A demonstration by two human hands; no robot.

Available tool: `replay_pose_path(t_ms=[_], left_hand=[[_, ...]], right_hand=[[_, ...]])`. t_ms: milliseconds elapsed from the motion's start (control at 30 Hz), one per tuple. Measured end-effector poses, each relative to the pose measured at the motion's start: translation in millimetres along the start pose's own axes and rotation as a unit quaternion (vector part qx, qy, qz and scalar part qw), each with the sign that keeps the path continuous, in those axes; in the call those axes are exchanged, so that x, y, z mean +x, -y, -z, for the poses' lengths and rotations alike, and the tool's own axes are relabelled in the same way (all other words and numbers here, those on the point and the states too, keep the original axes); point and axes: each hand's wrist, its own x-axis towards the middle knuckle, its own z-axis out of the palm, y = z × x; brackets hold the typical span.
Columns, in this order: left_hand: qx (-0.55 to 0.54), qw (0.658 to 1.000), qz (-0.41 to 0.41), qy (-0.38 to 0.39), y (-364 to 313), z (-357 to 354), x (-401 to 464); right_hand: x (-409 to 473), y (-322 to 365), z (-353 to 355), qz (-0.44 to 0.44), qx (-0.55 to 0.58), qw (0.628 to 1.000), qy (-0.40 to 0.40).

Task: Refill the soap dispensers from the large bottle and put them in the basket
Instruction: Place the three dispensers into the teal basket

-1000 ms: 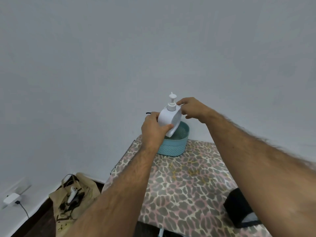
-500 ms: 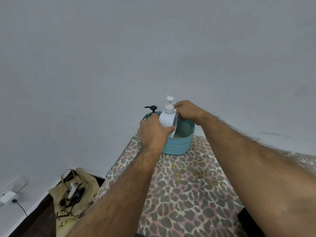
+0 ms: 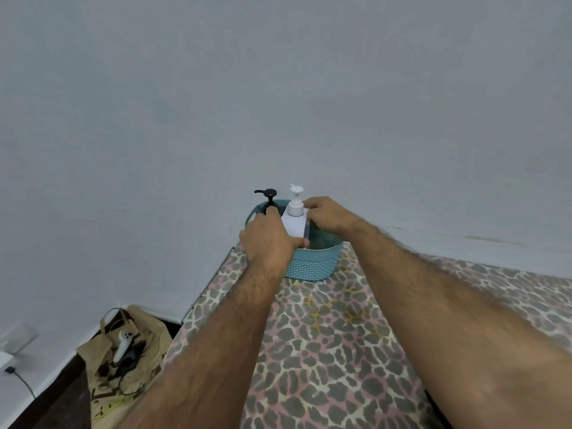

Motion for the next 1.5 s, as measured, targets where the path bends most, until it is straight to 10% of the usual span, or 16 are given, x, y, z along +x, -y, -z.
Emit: replay_pose_path(t_ms=[1500], left_hand=[[0.070,0.997,0.004,0.043,2,17,1]], right_hand=[[-30,15,-2,0.006,-0.245,0.969,0.011]])
